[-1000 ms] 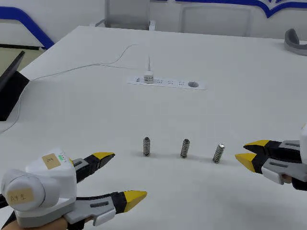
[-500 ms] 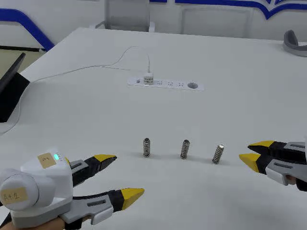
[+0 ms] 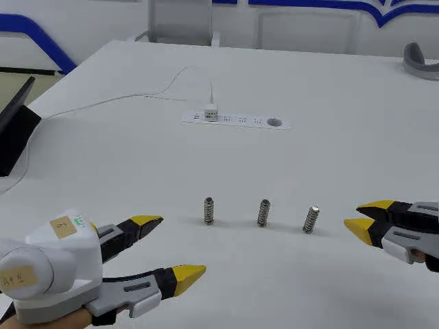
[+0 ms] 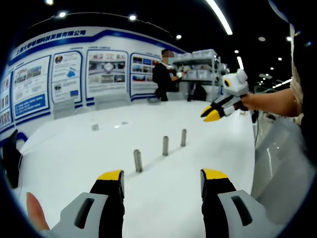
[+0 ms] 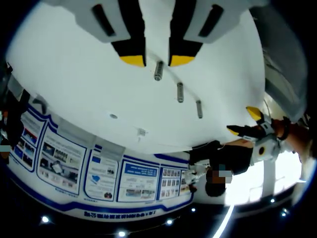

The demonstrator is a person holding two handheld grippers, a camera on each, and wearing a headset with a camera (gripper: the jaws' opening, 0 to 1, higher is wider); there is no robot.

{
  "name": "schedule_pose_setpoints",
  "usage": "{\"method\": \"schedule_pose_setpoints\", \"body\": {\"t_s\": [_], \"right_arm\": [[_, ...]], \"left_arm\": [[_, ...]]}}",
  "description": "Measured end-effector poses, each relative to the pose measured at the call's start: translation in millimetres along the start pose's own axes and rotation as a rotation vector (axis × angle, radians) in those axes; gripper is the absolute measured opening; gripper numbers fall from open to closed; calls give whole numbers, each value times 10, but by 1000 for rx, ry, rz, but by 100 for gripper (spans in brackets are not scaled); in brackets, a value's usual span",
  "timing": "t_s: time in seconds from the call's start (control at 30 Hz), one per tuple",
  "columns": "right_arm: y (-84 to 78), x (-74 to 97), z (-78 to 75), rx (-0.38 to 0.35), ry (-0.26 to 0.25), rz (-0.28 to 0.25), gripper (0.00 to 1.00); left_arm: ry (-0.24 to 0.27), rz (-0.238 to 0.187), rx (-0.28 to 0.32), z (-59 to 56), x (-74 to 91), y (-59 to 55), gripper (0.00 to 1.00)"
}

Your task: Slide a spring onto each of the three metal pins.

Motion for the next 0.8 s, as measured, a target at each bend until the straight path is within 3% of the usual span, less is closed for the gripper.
{"method": "schedule_pose_setpoints", "body": {"t_s": [0.13,0.57,0.8], "right_arm": [[-5,-2,-8,-2,-1,1,19],[-12,-6,-10,-8,1,-1,19],[-37,-10,11,2,20,-15,23]], "left_arm": [[-9,14,2,-6,0,-20,59],[0,20,10,17,0,-18,63],[22,4,-5,50,6,5,73]]}}
Point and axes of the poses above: the centre of the closed fingertips' face, and the gripper's own axes: x roughly backward along the fingers, z roughly to its left, y roughly out of its top, the point moved 3 cm from there along x, roughly backward along the fingers, and after that the axes turned 9 degrees about -x, right-handed, at the moved point
